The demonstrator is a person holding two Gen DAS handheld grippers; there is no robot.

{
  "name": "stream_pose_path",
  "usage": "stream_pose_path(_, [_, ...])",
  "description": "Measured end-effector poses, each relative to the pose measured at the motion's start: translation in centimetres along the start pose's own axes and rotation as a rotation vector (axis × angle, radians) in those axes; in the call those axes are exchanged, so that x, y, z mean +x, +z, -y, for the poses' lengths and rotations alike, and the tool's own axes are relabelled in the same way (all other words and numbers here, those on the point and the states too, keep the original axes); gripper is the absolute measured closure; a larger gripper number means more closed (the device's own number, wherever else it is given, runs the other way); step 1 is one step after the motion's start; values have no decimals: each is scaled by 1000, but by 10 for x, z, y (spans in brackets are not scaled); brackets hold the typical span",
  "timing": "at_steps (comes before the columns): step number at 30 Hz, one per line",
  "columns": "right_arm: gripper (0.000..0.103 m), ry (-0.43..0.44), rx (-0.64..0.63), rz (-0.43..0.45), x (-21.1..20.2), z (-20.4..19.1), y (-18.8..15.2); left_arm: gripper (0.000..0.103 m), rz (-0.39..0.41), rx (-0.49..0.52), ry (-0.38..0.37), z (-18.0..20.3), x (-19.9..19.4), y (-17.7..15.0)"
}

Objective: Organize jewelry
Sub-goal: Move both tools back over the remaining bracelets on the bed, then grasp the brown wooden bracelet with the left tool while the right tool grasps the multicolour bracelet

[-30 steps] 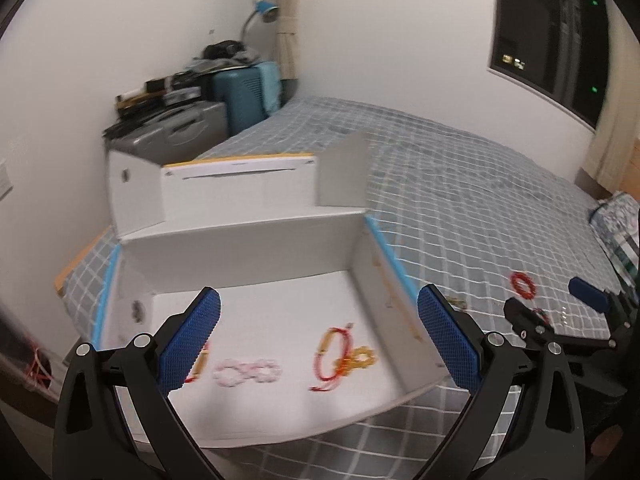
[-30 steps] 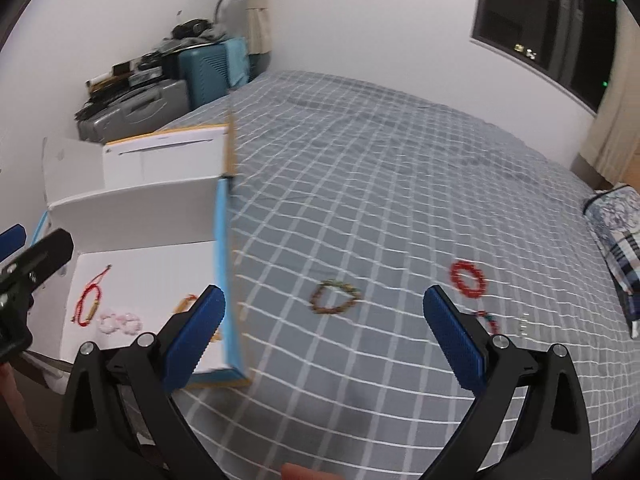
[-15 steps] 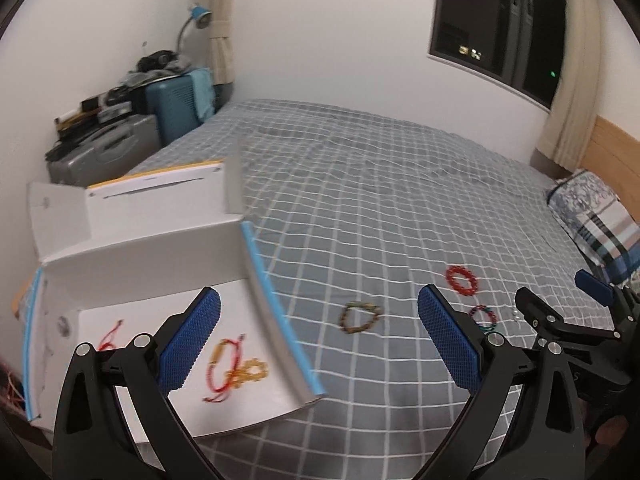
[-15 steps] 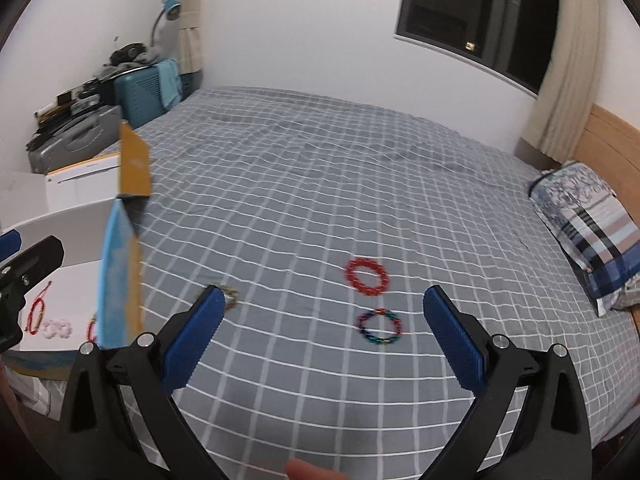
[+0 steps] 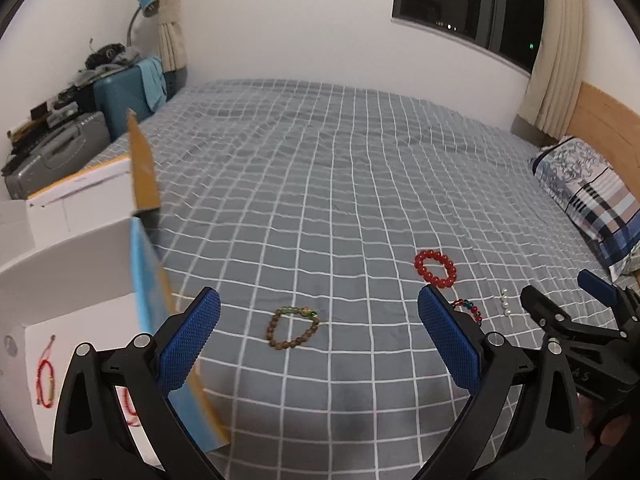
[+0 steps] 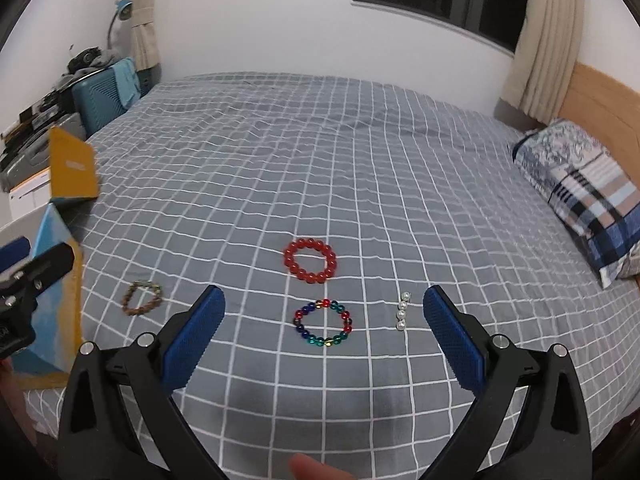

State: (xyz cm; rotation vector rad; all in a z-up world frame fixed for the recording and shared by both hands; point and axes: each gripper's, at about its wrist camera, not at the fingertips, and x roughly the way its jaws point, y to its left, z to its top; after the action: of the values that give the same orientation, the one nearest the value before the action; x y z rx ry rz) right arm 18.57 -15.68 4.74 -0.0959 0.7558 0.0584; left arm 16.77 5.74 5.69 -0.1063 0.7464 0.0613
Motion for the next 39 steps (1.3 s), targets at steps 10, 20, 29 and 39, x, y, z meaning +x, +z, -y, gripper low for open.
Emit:
stream_pose_path(10, [8, 27, 46, -113, 74, 15, -11, 6, -84, 17, 9, 14, 77, -10])
stream_pose_path(20, [8, 87, 75, -246, 135, 19, -29, 6, -175, 9, 21, 5, 134, -26])
stream_pose_path(29, [8, 102, 77, -282, 153, 18, -34, 6, -230, 0, 29, -8, 165, -36])
stream_pose_path(39, [14, 111, 65, -319, 173, 15, -44, 8, -251, 13, 57, -12, 182, -42])
